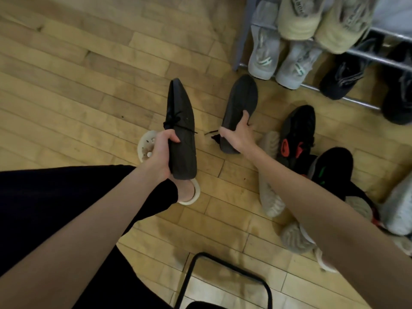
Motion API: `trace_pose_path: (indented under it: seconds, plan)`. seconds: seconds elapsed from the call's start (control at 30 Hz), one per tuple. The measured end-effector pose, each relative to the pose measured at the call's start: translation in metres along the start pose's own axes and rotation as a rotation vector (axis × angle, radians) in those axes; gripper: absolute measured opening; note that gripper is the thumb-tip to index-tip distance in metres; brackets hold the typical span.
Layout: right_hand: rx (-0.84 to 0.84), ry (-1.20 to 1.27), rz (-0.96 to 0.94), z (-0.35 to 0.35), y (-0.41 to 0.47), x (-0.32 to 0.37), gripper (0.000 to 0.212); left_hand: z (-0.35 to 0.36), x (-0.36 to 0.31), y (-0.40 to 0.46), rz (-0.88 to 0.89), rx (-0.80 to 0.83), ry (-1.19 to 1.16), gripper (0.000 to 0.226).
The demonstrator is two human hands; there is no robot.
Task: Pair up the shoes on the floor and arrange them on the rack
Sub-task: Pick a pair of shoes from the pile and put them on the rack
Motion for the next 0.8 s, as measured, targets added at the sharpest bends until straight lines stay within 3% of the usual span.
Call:
trace_pose_path:
  seconds: [0.13,0.2,0.43,0.6,0.8]
  plan:
    - [0.214,0.979,0.254,-0.040,-0.061,-0.023,0.043,0.015,-0.002,-0.018,0.045,-0.004,0.080,0.020]
    - [0.224,1.233,0.354,-0.064,-0.085,-0.040,0.051,0.024,-0.002,-0.029,0.075,0.014,0.132,0.012]
    - [0.222,1.328,0.203,-0.151,-0.148,-0.065,0.074,0.069,0.006,-0.071,0.158,0.132,0.315,0.019]
    - [0.078,1.445,0.000,-0.220,-0.184,-0.081,0.060,0.115,0.008,-0.104,0.267,0.223,0.476,0.028]
    - [-0.112,1.358,-0.187,-0.297,-0.213,-0.103,0.055,0.178,-0.017,-0.154,0.607,0.189,0.709,0.024]
Point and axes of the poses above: each hand's wrist, its own y-axis towards the middle knuckle, its own z-axis out of the palm, x = y × z, the point moved 9 cm from there along y, towards the middle knuckle
